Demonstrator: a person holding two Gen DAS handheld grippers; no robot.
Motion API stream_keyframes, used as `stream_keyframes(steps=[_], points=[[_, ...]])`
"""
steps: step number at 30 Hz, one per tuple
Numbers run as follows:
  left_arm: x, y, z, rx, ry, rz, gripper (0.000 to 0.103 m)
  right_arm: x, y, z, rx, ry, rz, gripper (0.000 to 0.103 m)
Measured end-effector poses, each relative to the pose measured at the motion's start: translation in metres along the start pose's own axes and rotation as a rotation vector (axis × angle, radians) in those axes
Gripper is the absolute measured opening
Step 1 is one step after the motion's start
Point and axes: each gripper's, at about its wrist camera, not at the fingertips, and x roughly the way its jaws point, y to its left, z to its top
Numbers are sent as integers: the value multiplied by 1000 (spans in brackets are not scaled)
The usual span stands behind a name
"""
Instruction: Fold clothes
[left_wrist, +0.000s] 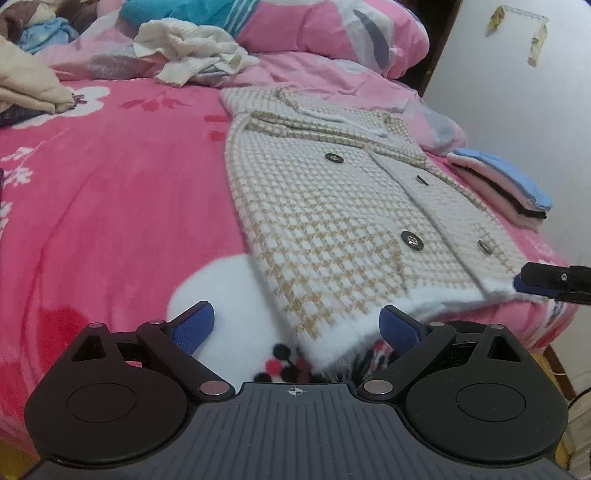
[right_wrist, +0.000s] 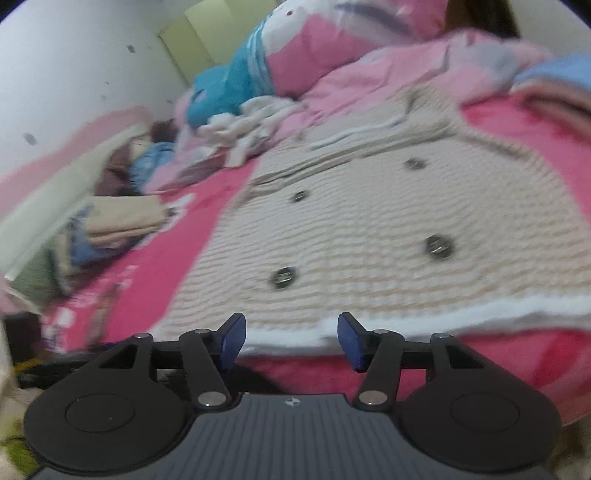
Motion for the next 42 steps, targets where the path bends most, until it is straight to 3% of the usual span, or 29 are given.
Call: stream_keyframes(steps=[5,8,12,15,22,27,34,42], points=[[0,-4,-3,-36,8,-60,76,8,-11,3,222,33,214,58],[4,-3,-3,-71,6,-58,66,17,-18,1,359,48,334,58],[5,5,-1,-134,8,-68,53,33,-24,-6,505,70,426,58],[4,8,-1,-153,18,-70,45,43,-26,-14,584,93,455,58],[5,7,-4,-170,47,-107,44,53,-20,-22,646,112,447,61],[4,12,-5,-214,37,-115,12,56,-13,-24,656,105,428,62],[-9,20,7,-328,0,-207,8,55,0,-21,656,85,403,66],[-18,23,30,-419,-55,-317,7,63,25,-16,744,93,467,69]])
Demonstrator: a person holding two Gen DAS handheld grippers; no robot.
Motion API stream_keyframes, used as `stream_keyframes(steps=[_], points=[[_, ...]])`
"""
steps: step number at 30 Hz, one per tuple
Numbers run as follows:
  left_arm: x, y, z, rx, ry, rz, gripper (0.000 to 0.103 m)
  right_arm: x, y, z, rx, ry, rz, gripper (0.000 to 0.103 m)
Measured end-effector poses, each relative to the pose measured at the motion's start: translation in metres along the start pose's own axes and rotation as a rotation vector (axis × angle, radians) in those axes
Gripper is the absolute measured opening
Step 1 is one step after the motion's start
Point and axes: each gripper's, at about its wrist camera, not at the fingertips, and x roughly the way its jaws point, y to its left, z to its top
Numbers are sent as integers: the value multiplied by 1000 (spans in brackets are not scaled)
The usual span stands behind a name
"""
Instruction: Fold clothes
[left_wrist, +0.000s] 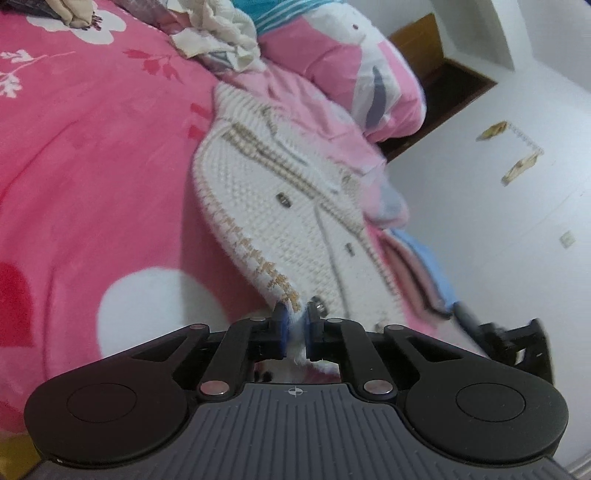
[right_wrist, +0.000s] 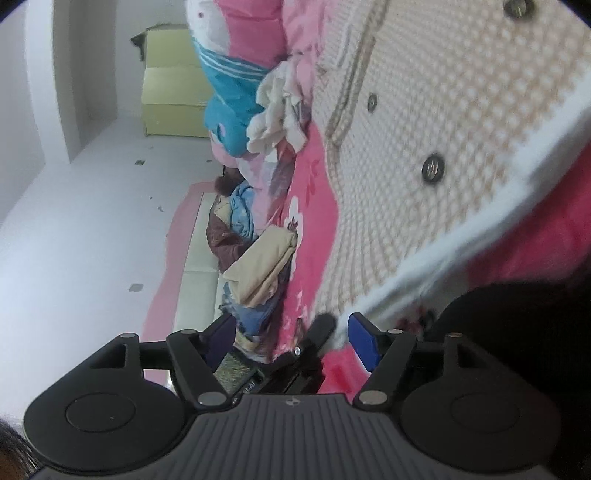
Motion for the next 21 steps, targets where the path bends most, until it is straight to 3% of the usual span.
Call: stream_keyframes(steps=[4,8,16,19,21], points=[[1,0,3,-27,2,-29,6,13,2,0,67,-21,5,70],[0,5,9,-53,8,-62,6,31,-2,3,116,-14,-60,70],[4,11,13,-52,46,-103,6,42,-36,-5,227,-59,-105,70],[5,16,12,-53,71,-108,6,41,-54,-5,284,-108,-84,63],[6,20,11,-60,84,-116,6,43,-64,-5,315,-116,-57,46]])
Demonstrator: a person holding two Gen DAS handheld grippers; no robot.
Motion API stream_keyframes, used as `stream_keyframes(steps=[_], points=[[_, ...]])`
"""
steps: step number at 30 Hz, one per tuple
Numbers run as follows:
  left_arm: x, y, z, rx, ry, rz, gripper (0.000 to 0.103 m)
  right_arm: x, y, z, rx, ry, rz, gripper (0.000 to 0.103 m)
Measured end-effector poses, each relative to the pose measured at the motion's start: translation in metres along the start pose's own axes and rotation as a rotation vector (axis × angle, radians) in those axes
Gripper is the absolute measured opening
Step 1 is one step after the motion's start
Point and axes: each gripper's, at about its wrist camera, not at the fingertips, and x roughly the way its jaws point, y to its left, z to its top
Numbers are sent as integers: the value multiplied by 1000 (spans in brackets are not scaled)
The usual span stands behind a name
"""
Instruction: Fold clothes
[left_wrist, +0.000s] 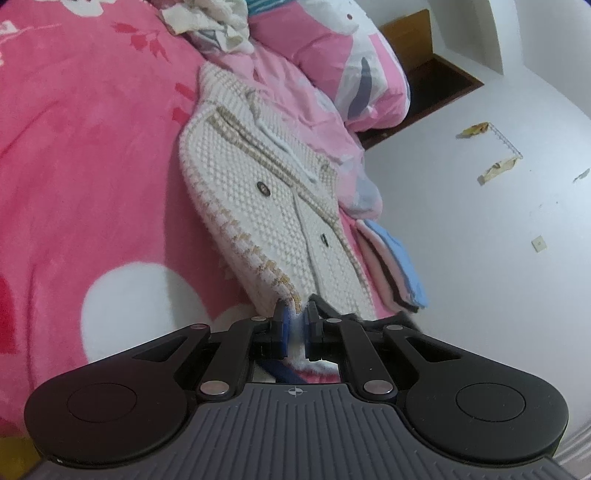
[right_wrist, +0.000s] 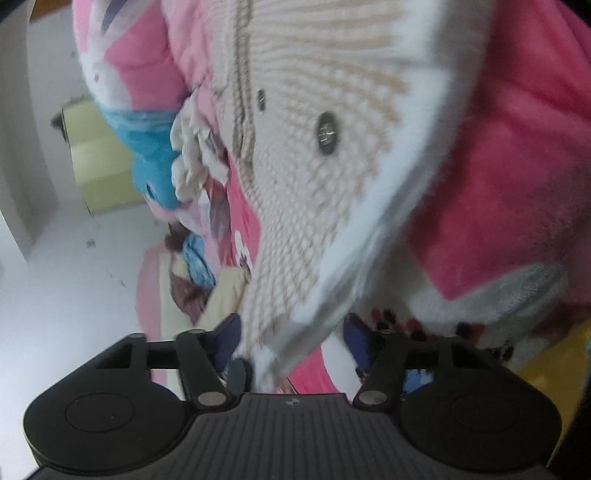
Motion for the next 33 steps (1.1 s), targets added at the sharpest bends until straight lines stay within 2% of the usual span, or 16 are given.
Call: stream_keyframes(steps=[1,3,5,8,10,12,14,20,25,26,29,30,33], points=[[0,3,0,-12,5,-14,6,2,-2,0,-1,4,9,40],[0,15,0,-79,7,-64,8,7,-2,-1,-24,12,28,21],[1,30,0,-171,4,-121,9,10,2,-4,-49,13,54,11],[4,42,1,-247,1,-151,12,11,6,-3,-74,5,59,7],[7,47,2,-269,3,-150,24,10,6,-3,-83,8,55,6],[13,51,3,-300,10,-151,49,9,6,-3,-94,10,50,5],[20,56,4,-331,21,-155,56,7,6,-3,-106,12,45,5],[53,61,7,-351,91,-168,57,2,10,-4,-151,14,49,5],[72,59,13,-335,128,-195,53,-3,18,-4,-218,22,48,5],[75,57,15,-321,143,-192,48,-4,21,-5,-248,24,44,5],[84,49,17,-265,188,-177,44,-9,33,-10,-369,28,3,6],[87,45,18,-239,201,-171,38,-10,37,-11,-410,34,-15,7],[94,36,19,-162,239,-122,30,-19,51,-16,-524,59,-60,10]])
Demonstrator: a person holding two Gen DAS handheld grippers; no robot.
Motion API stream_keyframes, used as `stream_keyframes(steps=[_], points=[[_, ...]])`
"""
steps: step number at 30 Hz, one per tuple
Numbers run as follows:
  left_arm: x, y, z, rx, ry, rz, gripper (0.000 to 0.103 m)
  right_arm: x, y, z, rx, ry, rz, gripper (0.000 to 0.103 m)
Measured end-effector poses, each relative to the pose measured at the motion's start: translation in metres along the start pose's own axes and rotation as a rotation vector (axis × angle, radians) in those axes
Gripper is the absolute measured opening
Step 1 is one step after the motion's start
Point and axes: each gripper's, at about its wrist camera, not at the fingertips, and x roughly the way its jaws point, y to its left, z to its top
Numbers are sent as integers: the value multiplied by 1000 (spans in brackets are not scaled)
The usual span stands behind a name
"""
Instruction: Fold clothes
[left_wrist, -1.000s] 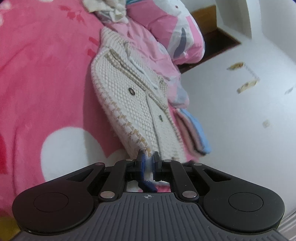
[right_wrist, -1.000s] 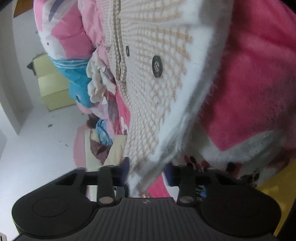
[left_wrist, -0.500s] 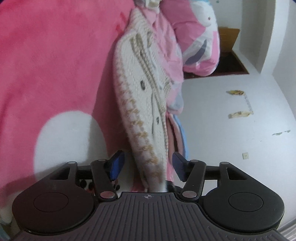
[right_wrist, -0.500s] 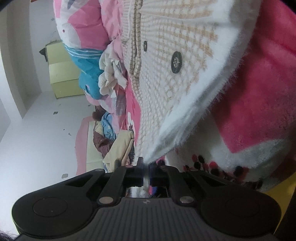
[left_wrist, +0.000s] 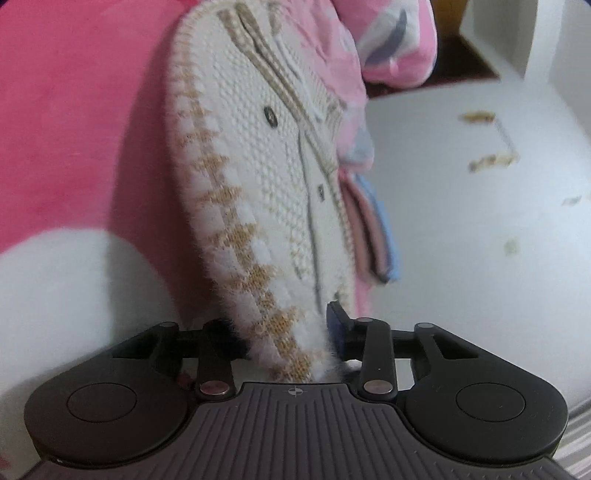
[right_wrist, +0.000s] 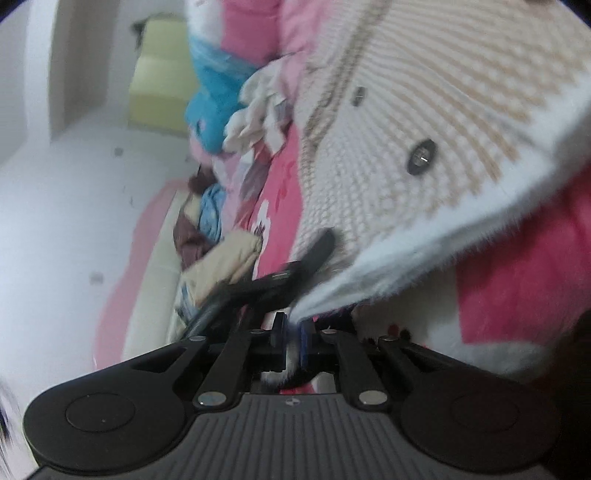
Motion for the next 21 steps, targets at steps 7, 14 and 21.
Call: stream_keyframes(steps=[7,14,21], points=[[2,-16,-4,187,40,143,22,-73,13,13,-191,-60,-47,30],[-4,-14,-8,239,54,170,23,-188,-51,52,10,-414,-292,43],[6,-17,-8,249,53,189,23,-228,-135,58,290,-533,-235,44]])
